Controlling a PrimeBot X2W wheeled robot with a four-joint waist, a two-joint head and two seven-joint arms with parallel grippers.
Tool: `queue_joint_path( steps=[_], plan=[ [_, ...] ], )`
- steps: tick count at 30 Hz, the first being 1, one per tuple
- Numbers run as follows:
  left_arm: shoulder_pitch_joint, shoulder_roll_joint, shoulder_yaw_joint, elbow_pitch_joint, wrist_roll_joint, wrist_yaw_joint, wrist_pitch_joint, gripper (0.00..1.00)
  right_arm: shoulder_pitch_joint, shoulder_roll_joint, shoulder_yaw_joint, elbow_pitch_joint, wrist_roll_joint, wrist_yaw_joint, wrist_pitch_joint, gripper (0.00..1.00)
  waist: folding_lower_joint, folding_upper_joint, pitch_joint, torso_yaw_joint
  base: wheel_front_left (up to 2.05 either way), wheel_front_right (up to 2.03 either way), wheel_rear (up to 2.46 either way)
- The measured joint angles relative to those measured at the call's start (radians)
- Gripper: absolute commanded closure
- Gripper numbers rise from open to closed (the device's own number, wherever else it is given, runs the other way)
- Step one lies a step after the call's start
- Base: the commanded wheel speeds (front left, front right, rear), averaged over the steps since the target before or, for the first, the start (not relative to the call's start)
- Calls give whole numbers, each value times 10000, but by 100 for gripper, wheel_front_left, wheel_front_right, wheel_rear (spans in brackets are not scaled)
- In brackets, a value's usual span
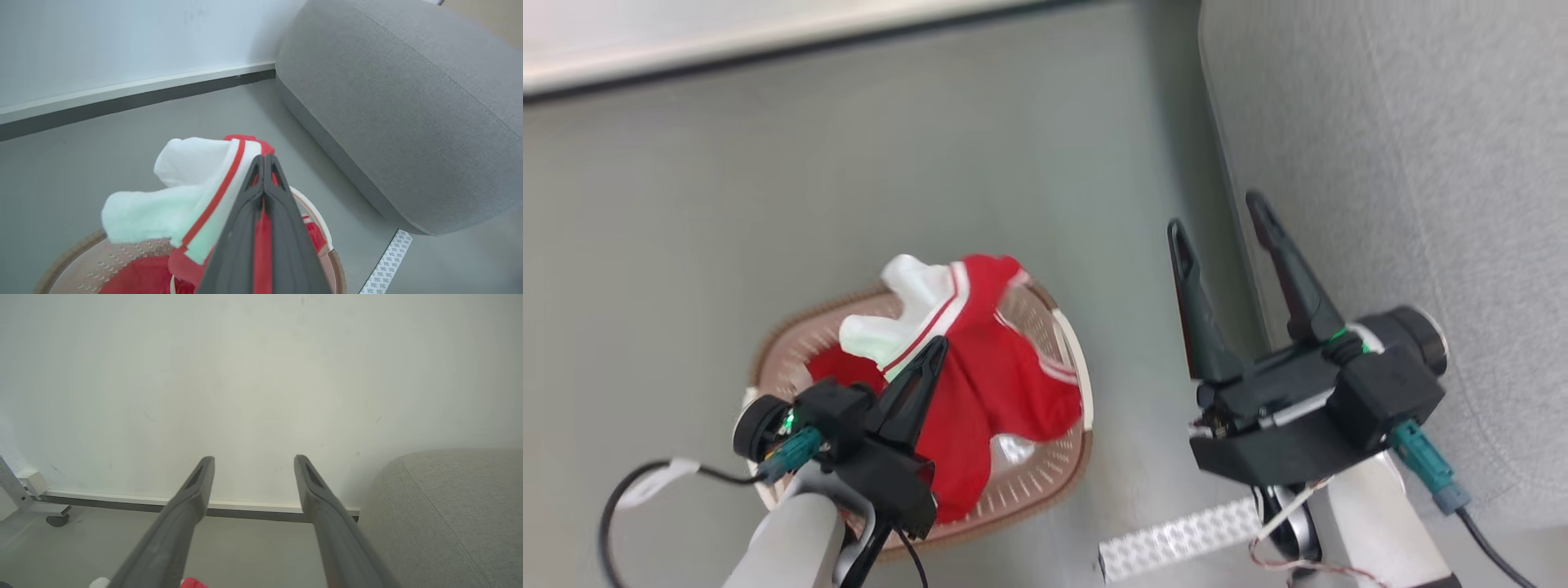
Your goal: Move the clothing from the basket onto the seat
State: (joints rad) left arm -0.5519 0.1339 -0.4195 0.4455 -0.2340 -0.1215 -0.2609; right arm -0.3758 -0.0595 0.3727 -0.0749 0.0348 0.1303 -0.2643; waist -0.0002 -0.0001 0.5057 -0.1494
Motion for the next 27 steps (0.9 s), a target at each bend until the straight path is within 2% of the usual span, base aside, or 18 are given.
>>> queue_joint_path(
  steps=[14,27],
  plan=[
    [1743,-270,1599,-2086,173,-77,0,100,1541,-155,571,717,497,2,2,0,0,0,-2573,396,0,0,0],
    [2494,-437,2100,-3298,165,-88,0,100,2568,-431,1189,1120,796,0,0,0,0,-1,-4438,367,0,0,0]
  ],
)
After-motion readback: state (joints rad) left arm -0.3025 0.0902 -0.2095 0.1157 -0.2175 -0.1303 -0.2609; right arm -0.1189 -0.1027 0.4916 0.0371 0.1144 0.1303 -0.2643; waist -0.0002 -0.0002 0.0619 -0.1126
